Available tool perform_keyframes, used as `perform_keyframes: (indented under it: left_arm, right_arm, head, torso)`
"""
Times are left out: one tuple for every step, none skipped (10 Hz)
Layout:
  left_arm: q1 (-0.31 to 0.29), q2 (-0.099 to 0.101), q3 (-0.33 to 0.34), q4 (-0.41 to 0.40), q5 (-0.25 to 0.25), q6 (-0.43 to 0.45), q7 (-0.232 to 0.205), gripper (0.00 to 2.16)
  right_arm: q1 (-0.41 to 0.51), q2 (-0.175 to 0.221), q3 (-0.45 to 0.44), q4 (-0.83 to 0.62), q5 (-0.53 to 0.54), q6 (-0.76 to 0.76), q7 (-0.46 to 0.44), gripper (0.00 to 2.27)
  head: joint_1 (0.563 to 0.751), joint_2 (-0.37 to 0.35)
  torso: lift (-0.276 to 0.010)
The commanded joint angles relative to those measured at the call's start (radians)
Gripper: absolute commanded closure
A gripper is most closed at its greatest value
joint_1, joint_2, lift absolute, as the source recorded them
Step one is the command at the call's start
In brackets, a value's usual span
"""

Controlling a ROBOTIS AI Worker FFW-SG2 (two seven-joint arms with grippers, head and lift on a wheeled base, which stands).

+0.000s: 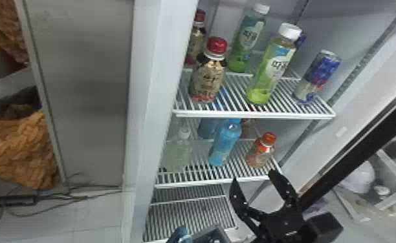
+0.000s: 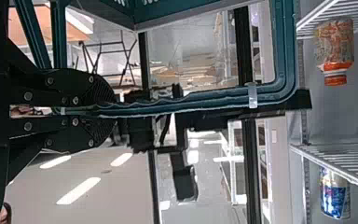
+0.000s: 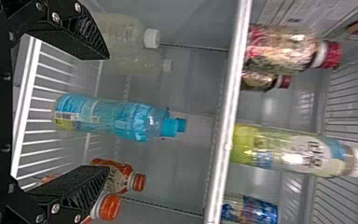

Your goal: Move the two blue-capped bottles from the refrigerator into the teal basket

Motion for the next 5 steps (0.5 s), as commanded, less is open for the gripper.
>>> perform_keyframes:
  left_arm:
    - [0.0,0.0,-0.001,0.0,0.001,-0.005,-0.001,1.09]
    - [0.0,0.0,-0.003,0.0,0.001,-0.002,-0.001,1.09]
    - [0.0,0.0,-0.003,0.0,0.001,-0.005,-0.001,1.09]
    - [0.0,-0.002,-0.003,0.0,0.001,-0.005,-0.001,1.09]
    - [0.0,-0.002,-0.003,0.0,0.001,-0.005,-0.001,1.09]
  right_arm:
    - [-0.065,-0.005,0.001,0.087,0.005,-0.018,0.015,0.18]
    - [-0.097,-0.008,0.001,0.119,0.007,-0.038,0.029,0.17]
    - [-0.119,-0.011,0.002,0.146,0.007,-0.052,0.031,0.16]
    - [-0.149,-0.016,0.007,0.177,0.005,-0.062,0.032,0.15]
    - [-0.176,-0.02,0.01,0.202,0.005,-0.072,0.032,0.14]
  head:
    - [0.695,-0.35]
    - [0.695,-0.35]
    - [0.695,-0.35]
    - [0.695,-0.35]
    - [0.695,-0.35]
  torso:
    - [-0.151]
    - [-0.151]
    - [-0.151]
    - [-0.151]
    - [-0.151]
